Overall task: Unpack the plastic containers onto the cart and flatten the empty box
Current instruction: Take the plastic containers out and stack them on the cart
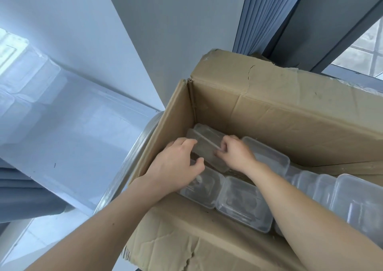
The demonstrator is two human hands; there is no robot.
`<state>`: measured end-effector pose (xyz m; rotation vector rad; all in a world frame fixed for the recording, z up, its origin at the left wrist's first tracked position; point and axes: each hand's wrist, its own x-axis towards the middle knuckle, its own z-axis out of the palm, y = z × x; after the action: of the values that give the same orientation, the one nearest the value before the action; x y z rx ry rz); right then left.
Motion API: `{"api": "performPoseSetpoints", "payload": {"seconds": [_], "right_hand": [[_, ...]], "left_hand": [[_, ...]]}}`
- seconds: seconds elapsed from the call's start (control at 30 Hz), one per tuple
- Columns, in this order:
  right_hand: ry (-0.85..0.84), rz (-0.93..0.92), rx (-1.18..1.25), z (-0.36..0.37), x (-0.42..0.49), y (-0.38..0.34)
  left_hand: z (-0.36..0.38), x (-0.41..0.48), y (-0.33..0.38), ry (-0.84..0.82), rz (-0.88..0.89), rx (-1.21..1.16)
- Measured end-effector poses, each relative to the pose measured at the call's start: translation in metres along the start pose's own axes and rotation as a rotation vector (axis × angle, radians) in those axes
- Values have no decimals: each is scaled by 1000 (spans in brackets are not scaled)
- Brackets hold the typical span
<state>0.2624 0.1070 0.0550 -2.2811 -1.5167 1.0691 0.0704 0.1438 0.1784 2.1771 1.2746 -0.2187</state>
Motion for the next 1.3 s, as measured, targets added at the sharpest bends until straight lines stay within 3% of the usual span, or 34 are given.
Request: {"api": "performPoseSetpoints", "payload": {"seconds": [0.13,0.27,0.37,0.43,0.53,0.7,0.83,0.87,0.93,1.03,1.13,1.3], "right_hand": [[187,18,155,-29,-32,-14],[251,29,766,-51,-73,-32],[264,-10,1104,-59,-101,-46],[293,-57,1123,-61,-116,-52],[344,-142,1038,-59,-131,-56],[263,-181,1052,-47,-133,-63],[195,-170,1065,-39,-113,-63],[197,-117,1010,-35,-101,-61],[130,25,651,-17,-70,-46],[-143,114,60,18,-30,-20],[-327,121,-116,43,-17,-12],[-370,138,-211,58,-16,-11]], "left_hand": [[-8,-8,3,18,-16,-67],[-15,-18,5,27,-64,-216],[-21,-26,8,-1,-57,-521],[-25,-30,12,-3,-25,-689],[-30,-34,17,13,28,-746],[-34,-45,17,72,66,-924],[-41,-46,4,216,31,-1014],[-43,-43,-2,256,-4,-1025],[-46,-39,-9,318,-47,-1039],[-49,-33,-11,366,-78,-1039],[-46,-26,-11,374,-94,-999],[-46,-17,-9,384,-65,-934]]}}
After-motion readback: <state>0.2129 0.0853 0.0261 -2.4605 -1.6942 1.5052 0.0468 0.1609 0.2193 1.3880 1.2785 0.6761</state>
